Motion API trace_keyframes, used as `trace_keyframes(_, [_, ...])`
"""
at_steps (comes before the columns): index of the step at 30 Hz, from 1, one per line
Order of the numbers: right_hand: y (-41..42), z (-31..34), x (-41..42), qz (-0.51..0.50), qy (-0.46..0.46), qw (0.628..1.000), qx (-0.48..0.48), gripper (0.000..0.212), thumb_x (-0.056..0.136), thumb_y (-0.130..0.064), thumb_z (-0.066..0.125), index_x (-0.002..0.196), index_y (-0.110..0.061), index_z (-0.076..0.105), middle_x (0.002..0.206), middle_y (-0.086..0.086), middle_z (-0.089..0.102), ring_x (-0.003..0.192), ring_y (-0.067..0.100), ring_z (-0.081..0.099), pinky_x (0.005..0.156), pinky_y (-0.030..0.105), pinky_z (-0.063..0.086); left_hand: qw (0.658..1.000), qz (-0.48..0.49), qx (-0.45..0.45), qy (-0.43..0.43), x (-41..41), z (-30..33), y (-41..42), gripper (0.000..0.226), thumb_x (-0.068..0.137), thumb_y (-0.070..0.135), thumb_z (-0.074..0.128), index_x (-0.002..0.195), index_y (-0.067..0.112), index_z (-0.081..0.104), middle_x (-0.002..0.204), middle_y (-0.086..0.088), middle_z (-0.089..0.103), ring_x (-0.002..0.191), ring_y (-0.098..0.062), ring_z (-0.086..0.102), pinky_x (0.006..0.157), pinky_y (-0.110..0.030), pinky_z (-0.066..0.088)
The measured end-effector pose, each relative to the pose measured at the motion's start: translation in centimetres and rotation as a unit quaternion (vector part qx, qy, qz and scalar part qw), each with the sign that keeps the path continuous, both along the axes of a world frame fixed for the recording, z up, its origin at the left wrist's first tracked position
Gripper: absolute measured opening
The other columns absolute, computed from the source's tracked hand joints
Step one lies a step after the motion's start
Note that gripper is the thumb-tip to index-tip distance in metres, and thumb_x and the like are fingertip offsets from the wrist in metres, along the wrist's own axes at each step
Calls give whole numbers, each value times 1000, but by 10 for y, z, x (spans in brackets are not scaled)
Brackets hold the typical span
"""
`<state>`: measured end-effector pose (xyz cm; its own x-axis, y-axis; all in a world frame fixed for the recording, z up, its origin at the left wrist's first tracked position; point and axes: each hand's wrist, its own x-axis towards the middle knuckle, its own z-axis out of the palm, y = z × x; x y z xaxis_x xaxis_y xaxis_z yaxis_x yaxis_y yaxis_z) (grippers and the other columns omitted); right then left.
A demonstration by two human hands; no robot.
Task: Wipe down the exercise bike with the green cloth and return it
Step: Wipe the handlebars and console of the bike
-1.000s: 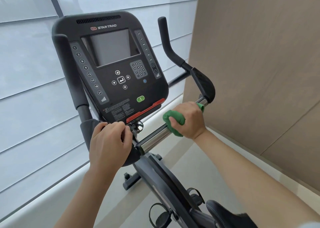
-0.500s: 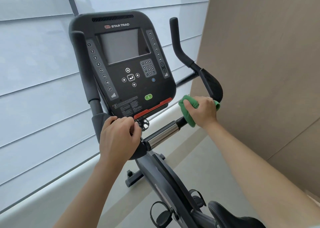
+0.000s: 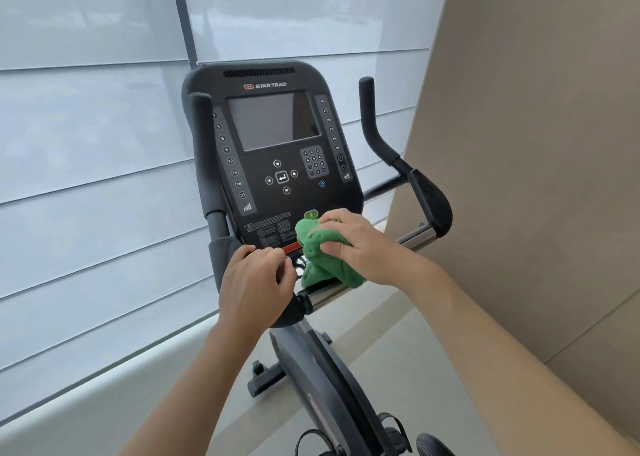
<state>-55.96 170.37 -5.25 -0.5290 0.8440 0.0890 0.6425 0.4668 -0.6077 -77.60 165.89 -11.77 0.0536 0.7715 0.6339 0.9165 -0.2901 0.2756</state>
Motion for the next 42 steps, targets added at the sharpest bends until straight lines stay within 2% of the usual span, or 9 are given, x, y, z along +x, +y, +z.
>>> trace_keyframes(6, [-33,-17,27,21,-69,991,-115,56,96,-16,69,146,-40,58,155,-29,40,136,-7,40,113,20,34,1000,2,10,3,-1,-4,3,39,97,21,58,63,20,38,55,8,43,51,-18,35,94,-34,48])
trace_keyframes(10, [-34,-12,29,-27,-7,998,-62,46,77,-37,86,118,-44,66,128,-27,55,121,-2,55,102,28,50,1000,5,13,2,0,-5,4,38,96,23,56,63,22,37,55,9,42,51,-18,34,96,-33,48])
trace_keyframes(16, [-10,-27,1,53,-246,967,48,115,55,-48,94,153,-41,33,156,-13,33,140,14,34,116,35,38,1000,5,9,4,-1,-5,4,40,95,21,62,64,24,36,56,11,43,51,-16,34,97,-34,50])
trace_keyframes(22, [8,-53,-8,101,-286,940,156,51,65,-32,84,103,-29,51,91,-11,59,80,14,57,72,35,56,1000,8,17,3,1,-6,6,37,94,24,56,65,26,34,57,12,37,51,-13,30,95,-34,49])
trace_keyframes(29, [55,-14,-36,113,-313,916,-223,47,51,-27,94,91,-27,71,82,-8,76,81,19,75,65,33,62,1000,4,9,5,0,-5,3,37,95,23,56,64,25,35,57,12,38,50,-10,30,95,-34,49])
trace_keyframes(32, [39,-28,-33,83,-306,941,-118,45,51,-26,88,89,-31,64,82,-7,71,77,15,70,65,34,60,1000,7,7,1,0,-3,3,38,94,21,58,63,25,36,57,12,39,50,-11,31,96,-34,49])
trace_keyframes(37, [-34,-90,-36,-63,-206,934,284,48,59,-20,79,101,-22,56,97,-1,61,91,26,58,83,39,48,1000,16,7,1,1,-3,3,39,93,20,60,63,23,35,56,12,36,51,-16,30,96,-35,50])
trace_keyframes(39, [-49,-109,-47,-129,-190,923,309,58,63,-16,81,117,-19,59,111,4,62,107,29,58,103,45,47,1000,15,7,-3,2,-3,3,39,93,20,60,63,23,35,56,11,36,51,-16,30,96,-36,51])
trace_keyframes(42, [-47,-118,-55,-156,-201,913,318,62,64,-17,82,120,-18,56,114,6,60,111,30,56,107,48,45,1000,13,12,-11,2,-1,4,41,94,21,58,63,24,32,56,13,32,48,-8,27,95,-35,52])
